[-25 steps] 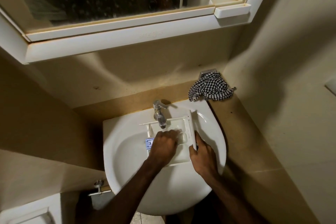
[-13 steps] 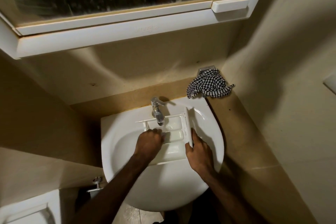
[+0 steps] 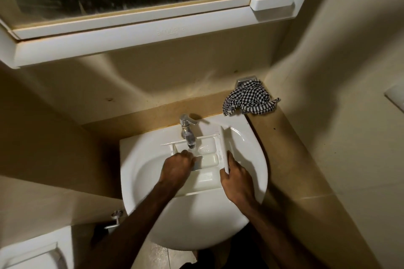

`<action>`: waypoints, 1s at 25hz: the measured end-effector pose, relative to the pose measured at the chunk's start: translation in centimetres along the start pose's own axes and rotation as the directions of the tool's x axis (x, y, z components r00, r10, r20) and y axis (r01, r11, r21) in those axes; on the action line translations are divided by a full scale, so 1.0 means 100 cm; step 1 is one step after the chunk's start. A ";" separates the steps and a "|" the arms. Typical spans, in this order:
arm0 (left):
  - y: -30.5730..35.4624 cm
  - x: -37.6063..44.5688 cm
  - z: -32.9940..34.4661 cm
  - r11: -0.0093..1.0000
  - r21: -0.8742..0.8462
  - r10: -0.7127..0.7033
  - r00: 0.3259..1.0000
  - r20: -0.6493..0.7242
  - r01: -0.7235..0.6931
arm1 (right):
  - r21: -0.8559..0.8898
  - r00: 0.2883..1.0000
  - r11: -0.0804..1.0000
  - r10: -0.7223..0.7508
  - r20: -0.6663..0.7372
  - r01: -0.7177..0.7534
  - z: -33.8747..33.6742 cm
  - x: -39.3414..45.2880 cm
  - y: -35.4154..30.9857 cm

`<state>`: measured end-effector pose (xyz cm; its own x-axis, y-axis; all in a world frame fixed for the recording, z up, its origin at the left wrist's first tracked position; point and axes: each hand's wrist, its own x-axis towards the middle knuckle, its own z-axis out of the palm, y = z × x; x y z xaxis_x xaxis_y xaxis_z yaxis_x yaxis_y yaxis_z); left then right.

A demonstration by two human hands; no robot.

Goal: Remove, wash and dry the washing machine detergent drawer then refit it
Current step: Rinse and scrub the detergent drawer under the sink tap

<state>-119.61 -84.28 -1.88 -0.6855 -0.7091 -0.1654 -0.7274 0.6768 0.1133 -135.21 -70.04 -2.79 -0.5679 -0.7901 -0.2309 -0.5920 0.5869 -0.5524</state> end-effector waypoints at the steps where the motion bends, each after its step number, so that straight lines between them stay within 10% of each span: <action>1: 0.013 0.002 0.002 0.997 -0.065 0.047 0.998 -0.044 -0.050 | -0.001 1.000 1.000 -0.003 -0.011 0.003 0.001 0.000 -0.001; 6: 0.055 0.011 0.006 0.927 -0.346 0.077 0.977 -0.199 -0.144 | -0.020 1.000 1.000 0.002 0.002 -0.002 -0.001 0.003 0.000; 25: -0.009 0.002 0.016 0.991 -0.122 0.033 0.990 -0.135 -0.050 | 0.005 1.000 1.000 0.018 0.010 -0.018 0.000 0.001 0.000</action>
<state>-119.01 -84.68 -3.57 -0.7073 -0.7064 -0.0277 -0.6907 0.6822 0.2399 -135.30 -70.12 -2.81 -0.5725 -0.7812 -0.2490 -0.5786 0.6000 -0.5524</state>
